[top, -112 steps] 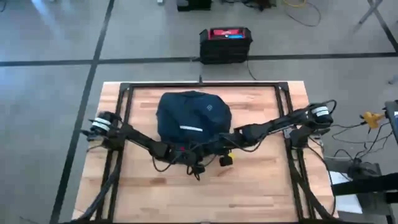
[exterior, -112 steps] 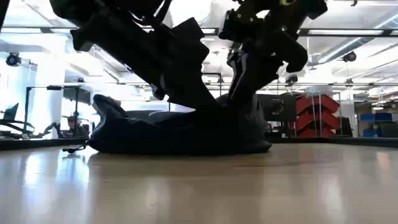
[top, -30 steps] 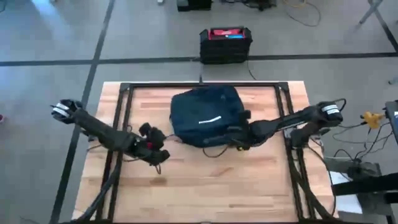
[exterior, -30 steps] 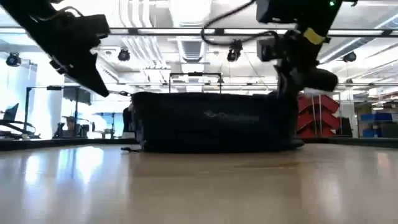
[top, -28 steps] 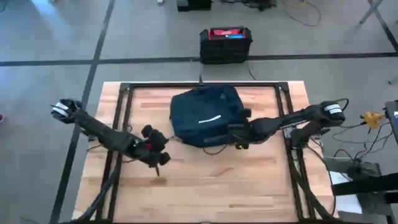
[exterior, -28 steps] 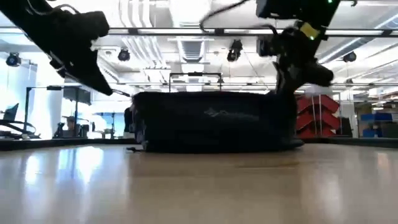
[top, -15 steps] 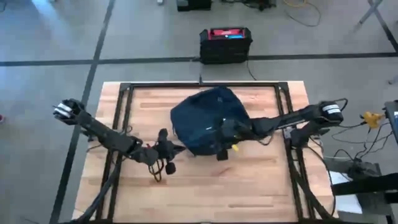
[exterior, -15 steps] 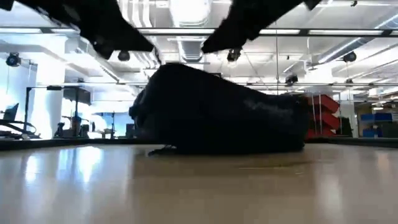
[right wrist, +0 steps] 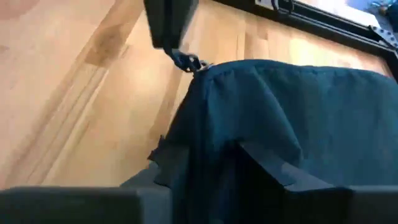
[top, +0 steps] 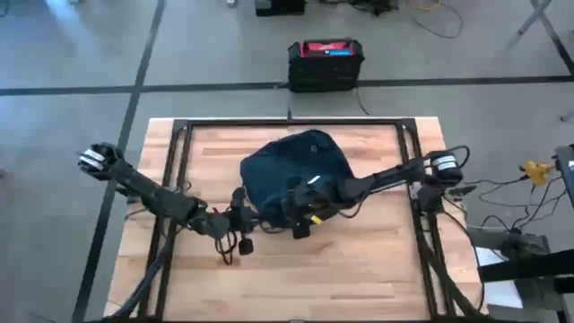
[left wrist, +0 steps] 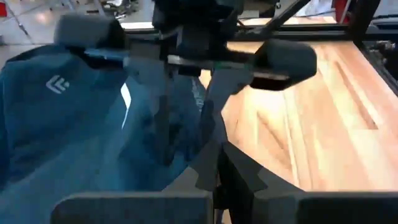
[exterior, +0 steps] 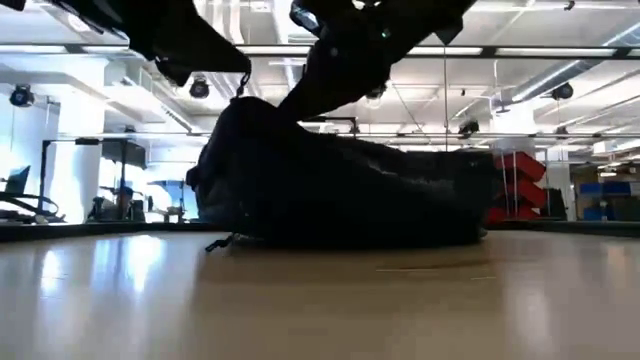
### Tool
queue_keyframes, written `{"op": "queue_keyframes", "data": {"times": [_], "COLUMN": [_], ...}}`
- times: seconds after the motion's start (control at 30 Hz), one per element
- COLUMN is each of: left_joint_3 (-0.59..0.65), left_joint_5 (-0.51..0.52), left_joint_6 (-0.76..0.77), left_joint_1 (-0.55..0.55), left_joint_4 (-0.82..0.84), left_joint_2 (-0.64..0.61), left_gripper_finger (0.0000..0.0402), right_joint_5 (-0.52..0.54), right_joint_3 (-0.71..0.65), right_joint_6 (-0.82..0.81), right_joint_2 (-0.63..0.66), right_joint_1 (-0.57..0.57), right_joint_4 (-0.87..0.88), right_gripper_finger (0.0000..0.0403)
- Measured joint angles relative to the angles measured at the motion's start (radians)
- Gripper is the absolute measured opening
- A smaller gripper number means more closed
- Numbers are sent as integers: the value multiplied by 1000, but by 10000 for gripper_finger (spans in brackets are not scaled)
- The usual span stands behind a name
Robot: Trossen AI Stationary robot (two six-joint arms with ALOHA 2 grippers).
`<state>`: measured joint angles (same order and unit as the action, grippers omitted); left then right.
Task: Unpack backpack
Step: Open the black backpack
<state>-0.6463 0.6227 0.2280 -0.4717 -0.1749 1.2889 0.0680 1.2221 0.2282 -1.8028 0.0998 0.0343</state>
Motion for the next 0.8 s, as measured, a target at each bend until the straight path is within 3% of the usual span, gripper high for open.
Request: {"op": "queue_keyframes", "data": {"times": [0.1,0.17,0.33,0.47,0.53,0.6,0.67,0.8], "left_joint_3": [19,21,22,38,63,102,137,208], "left_joint_5": [1,30,220,401,433,423,375,275], "left_joint_6": [17,49,152,284,352,389,416,420], "left_joint_1": [0,-1,1,29,60,94,119,131], "left_joint_4": [29,96,319,454,466,460,438,335], "left_joint_2": [-1,-8,-66,-135,-157,-171,-172,-166], "left_gripper_finger": [0,0,0,0,0,0,0,0], "right_joint_5": [2,2,-72,-219,-313,-341,-278,29], "right_joint_3": [0,0,1,1,1,0,1,0], "right_joint_6": [0,-15,-77,-183,-254,-299,-329,-384], "right_joint_2": [16,33,61,62,63,80,114,192], "right_joint_1": [4,11,39,67,88,117,144,170], "right_joint_4": [47,90,250,357,389,425,479,731], "right_gripper_finger": [10,11,3,2,2,1,1,1]}}
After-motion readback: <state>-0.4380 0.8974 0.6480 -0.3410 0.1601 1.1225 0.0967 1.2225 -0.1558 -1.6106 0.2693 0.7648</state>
